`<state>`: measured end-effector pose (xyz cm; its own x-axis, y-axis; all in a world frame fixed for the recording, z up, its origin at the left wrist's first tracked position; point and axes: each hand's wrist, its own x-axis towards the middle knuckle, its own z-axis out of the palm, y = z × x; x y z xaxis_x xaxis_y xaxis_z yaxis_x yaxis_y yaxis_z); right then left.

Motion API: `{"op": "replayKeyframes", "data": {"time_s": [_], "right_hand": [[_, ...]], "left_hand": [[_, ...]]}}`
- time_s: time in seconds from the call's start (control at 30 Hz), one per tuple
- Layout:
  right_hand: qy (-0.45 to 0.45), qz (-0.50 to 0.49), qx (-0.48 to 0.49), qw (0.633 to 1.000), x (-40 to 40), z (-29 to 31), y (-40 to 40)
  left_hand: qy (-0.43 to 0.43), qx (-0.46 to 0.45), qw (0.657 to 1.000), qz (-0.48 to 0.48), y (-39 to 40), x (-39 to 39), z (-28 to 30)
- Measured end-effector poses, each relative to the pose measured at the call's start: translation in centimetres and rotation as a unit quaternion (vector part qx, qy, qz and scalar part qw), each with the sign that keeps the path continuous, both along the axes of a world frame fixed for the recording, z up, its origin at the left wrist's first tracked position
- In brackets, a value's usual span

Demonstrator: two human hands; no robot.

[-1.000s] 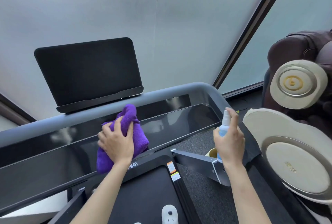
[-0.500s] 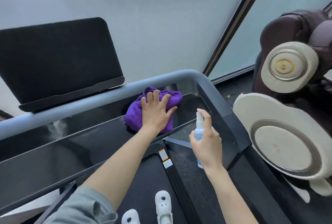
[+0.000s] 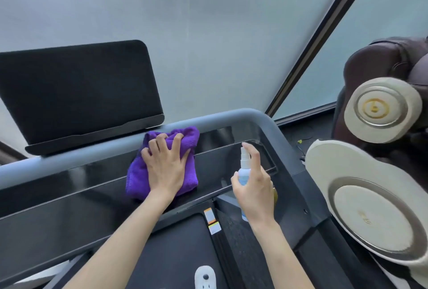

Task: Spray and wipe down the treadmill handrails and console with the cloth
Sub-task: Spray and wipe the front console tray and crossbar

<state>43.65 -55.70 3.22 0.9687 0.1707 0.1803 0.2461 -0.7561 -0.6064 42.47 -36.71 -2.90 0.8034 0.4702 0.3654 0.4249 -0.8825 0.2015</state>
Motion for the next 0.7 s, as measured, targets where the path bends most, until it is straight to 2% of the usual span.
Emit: {"op": "replayKeyframes", "data": {"time_s": [0.1,0.27,0.37,0.43,0.53,0.6,0.7], "right_hand": [[0.01,-0.015,0.011,1.0,0.4,-0.3,-1.1],[0.005,-0.03,0.026,0.999,0.2,0.4,-1.8],[-0.001,-0.043,0.037,0.998,0.4,1.1,-2.1],[-0.001,-0.042,0.042,0.998,0.5,1.2,-2.1],[0.016,-0.041,0.04,0.998,0.4,1.0,-1.9],[0.02,-0.042,0.033,0.998,0.3,0.6,-2.0],[0.013,-0.045,0.035,0.998,0.6,-0.1,-2.7]], "left_hand": [[0.017,0.033,0.998,-0.056,-3.1,4.1,0.2],[0.115,-0.012,0.982,-0.15,-6.3,6.7,0.9],[0.056,-0.061,0.991,-0.106,-3.6,2.9,1.1],[-0.003,-0.06,0.998,-0.024,-1.5,-0.6,0.4],[-0.038,-0.072,0.993,0.09,0.0,-2.8,-0.4],[-0.039,-0.062,0.993,0.096,-0.5,-1.6,-0.1],[-0.028,-0.023,0.999,0.038,-2.3,1.5,0.3]]}}
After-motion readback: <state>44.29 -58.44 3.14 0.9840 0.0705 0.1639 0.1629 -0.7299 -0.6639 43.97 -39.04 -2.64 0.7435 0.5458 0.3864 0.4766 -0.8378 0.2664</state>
